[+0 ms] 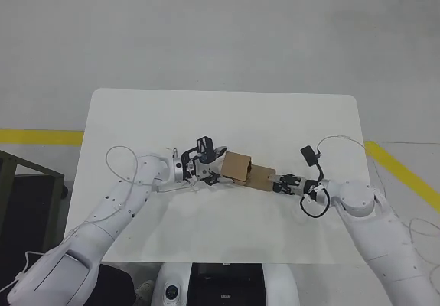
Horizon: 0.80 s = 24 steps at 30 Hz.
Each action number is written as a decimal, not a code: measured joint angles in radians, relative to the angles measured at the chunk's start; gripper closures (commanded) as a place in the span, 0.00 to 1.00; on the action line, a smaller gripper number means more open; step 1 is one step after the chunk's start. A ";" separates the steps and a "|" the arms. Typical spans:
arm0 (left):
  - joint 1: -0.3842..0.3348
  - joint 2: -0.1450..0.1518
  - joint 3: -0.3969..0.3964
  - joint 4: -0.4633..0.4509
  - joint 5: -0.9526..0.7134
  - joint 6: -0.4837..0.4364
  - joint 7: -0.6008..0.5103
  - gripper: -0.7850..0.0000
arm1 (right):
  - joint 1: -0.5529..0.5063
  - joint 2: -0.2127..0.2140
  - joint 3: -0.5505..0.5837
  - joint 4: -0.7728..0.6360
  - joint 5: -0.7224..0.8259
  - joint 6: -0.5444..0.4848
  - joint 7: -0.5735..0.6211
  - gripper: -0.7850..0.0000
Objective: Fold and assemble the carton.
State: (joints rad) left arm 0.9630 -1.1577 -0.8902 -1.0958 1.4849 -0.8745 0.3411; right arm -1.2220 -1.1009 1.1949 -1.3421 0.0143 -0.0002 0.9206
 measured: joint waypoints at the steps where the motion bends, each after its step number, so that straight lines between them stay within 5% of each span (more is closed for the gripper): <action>1: -0.002 -0.001 0.003 0.003 0.000 0.000 -0.002 0.15 | 0.005 0.000 -0.004 0.004 -0.006 -0.007 0.002 0.70; 7: -0.016 -0.008 0.018 0.019 -0.003 -0.005 -0.007 0.14 | 0.023 -0.002 -0.025 0.024 -0.024 -0.041 0.009 0.82; 10: -0.020 -0.010 0.023 0.024 -0.004 -0.006 -0.005 0.15 | 0.033 -0.004 -0.036 0.031 -0.026 -0.052 0.004 1.00; 22: -0.029 -0.014 0.031 0.034 -0.001 -0.009 0.001 0.13 | 0.074 -0.010 -0.056 0.034 -0.016 -0.079 -0.001 1.00; 24: -0.029 -0.014 0.032 0.035 0.000 -0.009 0.003 0.13 | 0.074 -0.010 -0.054 0.026 -0.010 -0.082 -0.003 0.85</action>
State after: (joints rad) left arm 0.9336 -1.1717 -0.8586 -1.0605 1.4853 -0.8840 0.3442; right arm -1.1481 -1.1105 1.1411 -1.3166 0.0046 -0.0818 0.9176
